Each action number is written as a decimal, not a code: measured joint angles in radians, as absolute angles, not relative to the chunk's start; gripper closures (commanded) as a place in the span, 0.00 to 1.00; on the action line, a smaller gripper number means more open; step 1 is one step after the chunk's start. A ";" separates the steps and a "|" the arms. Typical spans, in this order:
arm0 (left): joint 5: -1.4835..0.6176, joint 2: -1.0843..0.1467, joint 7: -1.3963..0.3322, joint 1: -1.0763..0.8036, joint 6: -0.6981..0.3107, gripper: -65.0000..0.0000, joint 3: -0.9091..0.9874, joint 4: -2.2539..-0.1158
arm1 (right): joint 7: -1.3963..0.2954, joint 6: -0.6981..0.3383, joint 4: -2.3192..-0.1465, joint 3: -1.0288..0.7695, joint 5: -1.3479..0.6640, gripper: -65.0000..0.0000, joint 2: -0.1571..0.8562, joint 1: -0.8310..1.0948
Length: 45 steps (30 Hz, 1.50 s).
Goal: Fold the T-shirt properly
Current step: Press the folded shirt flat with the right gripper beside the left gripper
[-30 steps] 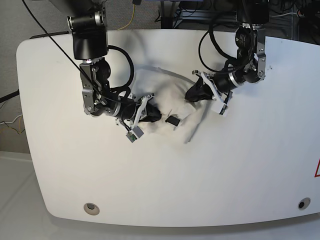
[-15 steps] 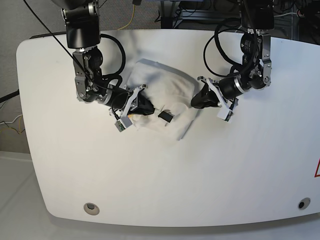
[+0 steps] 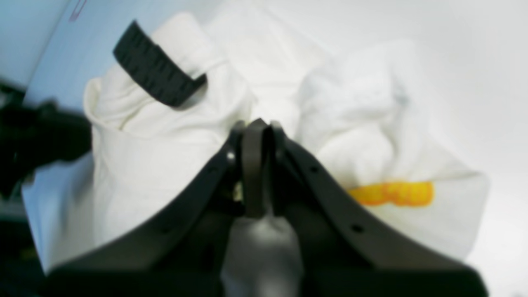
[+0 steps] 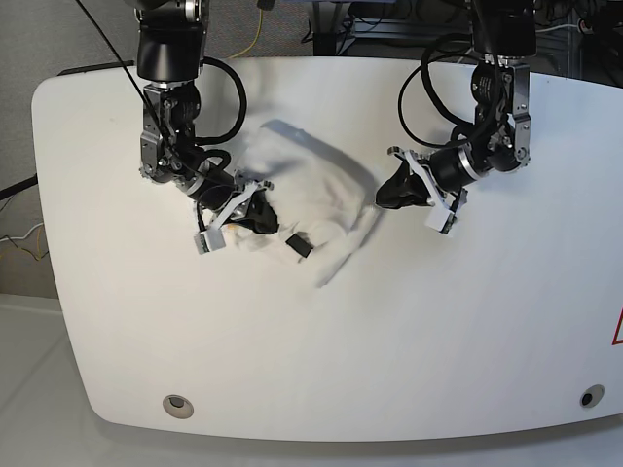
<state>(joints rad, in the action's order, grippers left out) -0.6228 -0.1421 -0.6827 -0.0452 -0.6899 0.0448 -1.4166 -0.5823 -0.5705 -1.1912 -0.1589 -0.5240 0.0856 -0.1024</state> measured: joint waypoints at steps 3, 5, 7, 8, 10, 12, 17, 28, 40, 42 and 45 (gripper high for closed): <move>-0.622 -0.145 -0.683 -0.049 -0.690 0.98 0.045 -1.417 | -0.575 -0.508 -1.191 -0.181 -0.524 0.96 0.074 -0.113; -0.622 -0.144 -0.683 -0.050 -0.690 0.98 0.045 -1.417 | -0.570 -0.462 -1.191 -0.186 -0.521 0.96 0.068 -0.120; -0.623 -0.146 -0.686 -0.050 -0.690 0.98 0.045 -1.417 | -0.567 -0.415 -1.192 -0.190 -0.520 0.96 0.060 -0.128; -0.623 -0.149 -0.686 -0.050 -0.690 0.98 0.044 -1.417 | -0.564 -0.397 -1.192 -0.190 -0.517 0.96 0.057 -0.130; -0.623 -0.160 -0.686 -0.050 -0.690 0.98 0.043 -1.417 | -0.548 -0.353 -1.193 -0.188 -0.516 0.98 0.046 -0.133; -0.623 -0.170 -0.686 -0.050 -0.690 0.98 0.044 -1.417 | -0.525 -0.317 -1.195 -0.188 -0.510 1.00 0.031 -0.133; -0.622 -0.176 -0.687 -0.050 -0.690 0.98 0.046 -1.417 | -0.492 -0.239 -1.197 -0.188 -0.503 1.00 -0.002 -0.132; -0.626 -0.196 -0.687 -0.050 -0.690 0.98 0.044 -1.417 | -0.460 -0.137 -1.203 -0.191 -0.502 1.00 -0.088 -0.127; -0.626 -0.198 -0.687 -0.049 -0.690 0.98 0.045 -1.417 | -0.442 -0.068 -1.294 -0.188 -0.498 1.00 -0.156 -0.054; -0.626 -0.198 -0.687 -0.049 -0.690 0.98 0.045 -1.417 | -0.445 -0.062 -1.303 -0.187 -0.498 1.00 -0.158 -0.046; -0.626 -0.198 -0.687 -0.049 -0.690 0.98 0.045 -1.417 | -0.448 -0.059 -1.308 -0.184 -0.502 1.00 -0.158 -0.041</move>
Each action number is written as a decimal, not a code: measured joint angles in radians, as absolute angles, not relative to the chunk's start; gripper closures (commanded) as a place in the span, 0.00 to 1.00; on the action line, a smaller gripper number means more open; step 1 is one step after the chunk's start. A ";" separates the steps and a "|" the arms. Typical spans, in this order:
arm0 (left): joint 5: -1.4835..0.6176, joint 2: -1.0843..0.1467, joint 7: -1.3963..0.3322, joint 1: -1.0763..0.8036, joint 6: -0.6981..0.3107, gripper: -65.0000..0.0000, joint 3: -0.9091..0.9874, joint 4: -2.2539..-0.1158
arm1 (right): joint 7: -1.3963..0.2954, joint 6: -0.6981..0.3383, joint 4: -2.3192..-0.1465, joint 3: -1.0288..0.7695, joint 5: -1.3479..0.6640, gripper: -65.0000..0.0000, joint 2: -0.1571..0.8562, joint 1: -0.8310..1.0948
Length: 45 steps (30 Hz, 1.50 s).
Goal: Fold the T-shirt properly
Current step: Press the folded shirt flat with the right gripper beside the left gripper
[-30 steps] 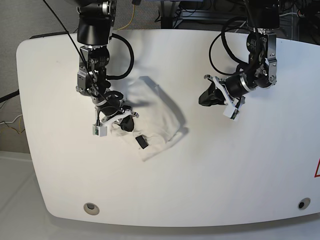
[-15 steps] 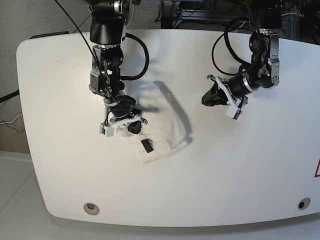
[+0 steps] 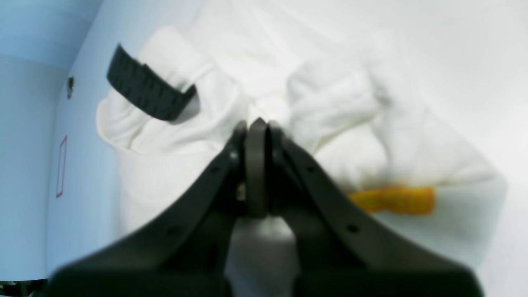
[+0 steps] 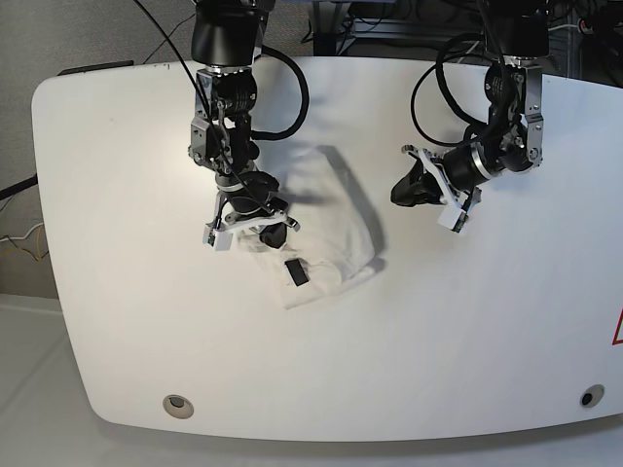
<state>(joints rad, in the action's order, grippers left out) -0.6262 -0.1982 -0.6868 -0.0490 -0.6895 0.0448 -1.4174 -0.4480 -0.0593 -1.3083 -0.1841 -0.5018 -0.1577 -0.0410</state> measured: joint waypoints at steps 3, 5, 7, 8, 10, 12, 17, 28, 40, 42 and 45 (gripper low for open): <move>-0.626 -0.197 -0.687 -0.049 -0.690 0.98 0.045 -1.417 | -0.449 -0.059 -1.308 -0.183 -0.503 1.00 -0.157 -0.041; -0.626 -0.197 -0.687 -0.049 -0.690 0.98 0.045 -1.417 | -0.447 -0.055 -1.308 -0.171 -0.502 1.00 -0.157 -0.041; -0.626 -0.198 -0.687 -0.049 -0.690 0.98 0.045 -1.417 | -0.435 -0.046 -1.309 -0.142 -0.500 1.00 -0.151 -0.041; -0.626 -0.199 -0.687 -0.049 -0.690 0.98 0.045 -1.417 | -0.425 -0.039 -1.309 -0.121 -0.493 1.00 -0.147 -0.041; -0.626 -0.198 -0.687 -0.049 -0.690 0.98 0.045 -1.417 | -0.419 -0.029 -1.309 -0.085 -0.493 1.00 -0.146 -0.041; -0.626 -0.197 -0.687 -0.049 -0.690 0.98 0.045 -1.417 | -0.414 -0.028 -1.309 -0.057 -0.490 1.00 -0.147 -0.040; -0.625 -0.198 -0.687 -0.047 -0.690 0.98 0.045 -1.417 | -0.415 -0.035 -1.308 -0.017 -0.486 1.00 -0.158 -0.036; -0.626 -0.213 -0.688 -0.050 -0.690 0.98 0.044 -1.417 | -0.448 -0.042 -1.329 -0.018 -0.485 1.00 -0.155 -0.041; -0.626 -0.223 -0.687 -0.049 -0.690 0.98 0.044 -1.421 | -0.464 -0.009 -1.502 -0.025 -0.462 1.00 -0.150 -0.032; -0.626 -0.226 -0.688 -0.051 -0.690 0.98 0.044 -1.432 | -0.464 -0.011 -1.525 -0.025 -0.460 1.00 -0.150 -0.033; -0.626 -0.231 -0.688 -0.052 -0.690 0.98 0.044 -1.457 | -0.466 -0.010 -1.549 -0.022 -0.459 1.00 -0.152 -0.032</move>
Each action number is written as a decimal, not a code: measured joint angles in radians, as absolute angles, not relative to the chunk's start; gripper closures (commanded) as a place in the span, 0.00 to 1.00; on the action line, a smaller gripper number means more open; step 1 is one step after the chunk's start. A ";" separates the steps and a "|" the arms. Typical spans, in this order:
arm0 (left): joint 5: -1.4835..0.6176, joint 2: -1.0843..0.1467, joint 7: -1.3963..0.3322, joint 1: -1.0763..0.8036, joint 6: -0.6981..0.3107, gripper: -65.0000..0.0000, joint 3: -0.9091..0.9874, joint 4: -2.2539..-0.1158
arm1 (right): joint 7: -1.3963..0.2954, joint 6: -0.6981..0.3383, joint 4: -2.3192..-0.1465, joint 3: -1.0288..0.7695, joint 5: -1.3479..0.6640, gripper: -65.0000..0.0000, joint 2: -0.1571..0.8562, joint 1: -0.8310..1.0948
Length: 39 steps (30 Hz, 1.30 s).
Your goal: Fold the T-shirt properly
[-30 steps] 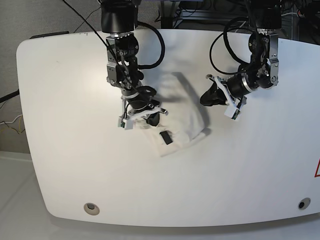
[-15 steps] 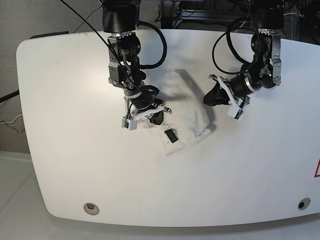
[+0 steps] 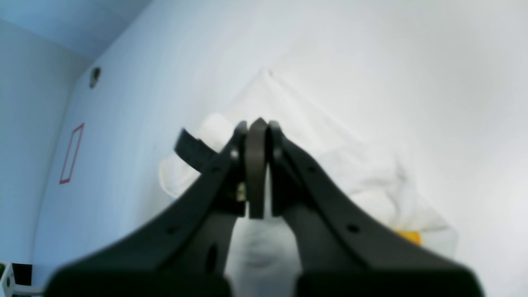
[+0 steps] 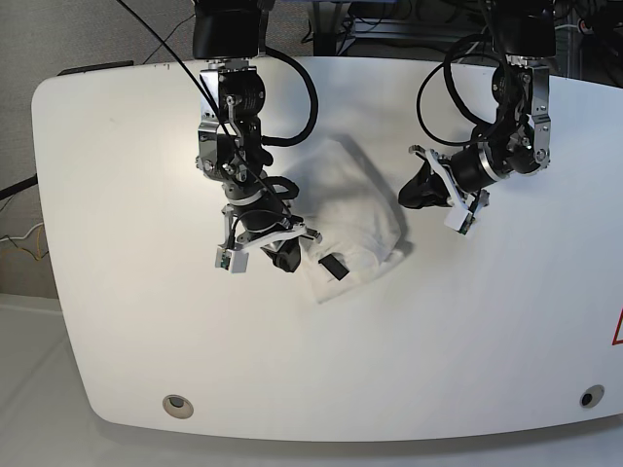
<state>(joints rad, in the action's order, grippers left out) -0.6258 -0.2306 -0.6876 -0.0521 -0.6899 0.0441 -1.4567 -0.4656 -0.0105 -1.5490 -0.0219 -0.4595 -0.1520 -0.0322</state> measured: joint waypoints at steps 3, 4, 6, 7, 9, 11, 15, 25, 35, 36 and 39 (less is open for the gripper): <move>-0.627 -0.231 -0.687 -0.052 -0.690 0.98 0.044 -1.481 | -0.476 -0.007 -1.575 -0.021 -0.458 1.00 -0.152 -0.030; -0.627 -0.230 -0.687 -0.052 -0.690 0.98 0.044 -1.487 | -0.475 -0.007 -1.588 -0.020 -0.458 1.00 -0.152 -0.030; -0.629 -0.230 -0.687 -0.058 -0.690 0.98 0.044 -1.506 | -0.474 -0.006 -1.608 -0.020 -0.456 1.00 -0.152 -0.030; -0.626 -0.230 -0.688 -0.062 -0.690 0.98 0.044 -1.517 | -0.474 -0.007 -1.617 -0.020 -0.456 1.00 -0.149 -0.030; -0.625 -0.231 -0.688 -0.069 -0.690 0.98 0.044 -1.542 | -0.490 -0.007 -1.636 -0.018 -0.456 1.00 -0.134 -0.030; -0.625 -0.235 -0.690 -0.077 -0.690 0.98 0.044 -1.567 | -0.525 -0.013 -1.652 -0.012 -0.458 1.00 -0.107 -0.031; -0.622 -0.268 -0.717 -0.093 -0.693 0.98 0.044 -1.642 | -0.557 0.002 -1.665 -0.012 -0.455 1.00 -0.031 -0.031; -0.628 -0.311 -0.722 -0.165 -0.689 0.98 0.146 -1.758 | -0.672 0.027 -1.728 -0.019 -0.404 1.00 0.141 -0.001; -0.629 -0.386 -0.727 -0.249 -0.693 0.98 0.276 -1.808 | -0.772 0.037 -1.889 -0.037 -0.403 1.00 0.306 0.093; -0.630 -0.391 -0.724 -0.263 -0.698 0.98 0.299 -1.815 | -0.773 0.036 -1.899 -0.048 -0.404 1.00 0.310 0.104; -0.628 -0.405 -0.725 -0.303 -0.692 0.98 0.366 -1.830 | -0.792 0.023 -1.934 -0.094 -0.417 1.00 0.313 0.144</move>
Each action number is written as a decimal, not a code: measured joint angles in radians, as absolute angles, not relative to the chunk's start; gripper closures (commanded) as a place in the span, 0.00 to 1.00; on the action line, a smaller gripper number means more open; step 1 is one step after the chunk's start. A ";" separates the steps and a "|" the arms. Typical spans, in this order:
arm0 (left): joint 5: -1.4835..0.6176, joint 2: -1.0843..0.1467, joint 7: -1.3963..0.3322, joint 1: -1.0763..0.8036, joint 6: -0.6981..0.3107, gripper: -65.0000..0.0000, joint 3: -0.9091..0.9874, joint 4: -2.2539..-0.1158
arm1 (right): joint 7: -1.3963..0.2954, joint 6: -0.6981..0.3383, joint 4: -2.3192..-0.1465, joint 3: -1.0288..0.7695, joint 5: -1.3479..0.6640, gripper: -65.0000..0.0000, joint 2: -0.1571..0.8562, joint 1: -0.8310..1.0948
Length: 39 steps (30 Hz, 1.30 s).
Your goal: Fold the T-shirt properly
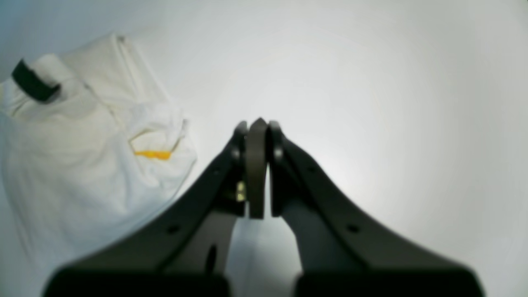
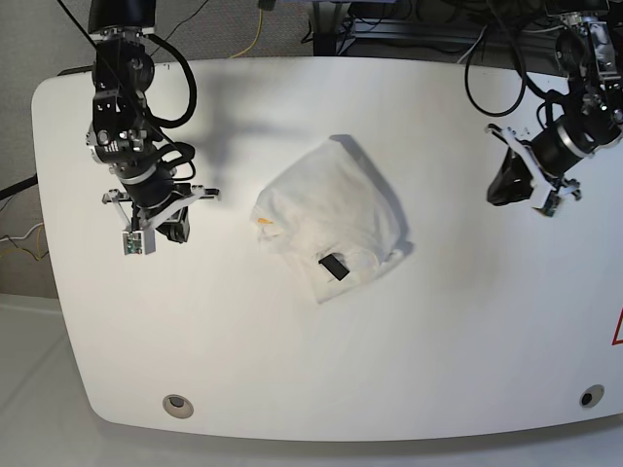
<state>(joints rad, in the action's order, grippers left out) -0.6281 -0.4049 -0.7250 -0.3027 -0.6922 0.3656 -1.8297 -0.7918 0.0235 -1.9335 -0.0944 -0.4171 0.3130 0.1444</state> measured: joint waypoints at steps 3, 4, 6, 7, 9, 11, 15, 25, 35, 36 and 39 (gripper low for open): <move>-0.617 -0.408 -0.733 -0.337 -0.689 0.98 0.424 -1.845 | -0.817 0.020 -1.937 -0.142 -0.422 1.00 0.313 0.186; -0.618 -0.408 -0.732 -0.348 -0.689 0.98 0.440 -1.851 | -0.822 0.019 -1.936 -0.152 -0.418 1.00 0.314 0.198; -0.623 -0.406 -0.731 -0.366 -0.690 0.98 0.461 -1.860 | -0.823 0.011 -1.936 -0.178 -0.410 1.00 0.318 0.225; -0.625 -0.405 -0.730 -0.373 -0.690 0.98 0.472 -1.864 | -0.823 -0.002 -1.936 -0.185 -0.410 1.00 0.319 0.236; -0.630 -0.405 -0.724 -0.389 -0.693 0.98 0.494 -1.868 | -0.823 -0.030 -1.936 -0.201 -0.408 1.00 0.325 0.264; -0.630 -0.404 -0.725 -0.406 -0.697 0.98 0.517 -1.868 | -0.822 -0.054 -1.936 -0.220 -0.410 1.00 0.325 0.290; -0.629 -0.403 -0.724 -0.467 -0.696 0.98 0.579 -1.869 | -0.824 -0.076 -1.936 -0.260 -0.411 1.00 0.318 0.344; -0.631 -0.356 -0.722 -0.588 -0.698 0.98 0.709 -1.883 | -0.820 -0.173 -1.936 -0.449 -0.397 1.00 0.324 0.472; -0.627 -0.281 -0.731 -0.688 -0.697 0.98 0.811 -1.886 | -0.815 -0.245 -1.937 -0.545 -0.400 1.00 0.318 0.601; -0.628 -0.273 -0.731 -0.694 -0.697 0.98 0.815 -1.886 | -0.817 -0.245 -1.937 -0.554 -0.400 1.00 0.318 0.615; -0.630 -0.247 -0.723 -0.725 -0.697 0.98 0.832 -1.886 | -0.815 -0.261 -1.937 -0.582 -0.400 1.00 0.313 0.645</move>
<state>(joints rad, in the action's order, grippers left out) -0.6296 -0.2474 -0.7227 -0.7246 -0.6968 0.8318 -1.8862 -0.8146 -0.2607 -1.9366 -0.5823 -0.3996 0.3130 0.6453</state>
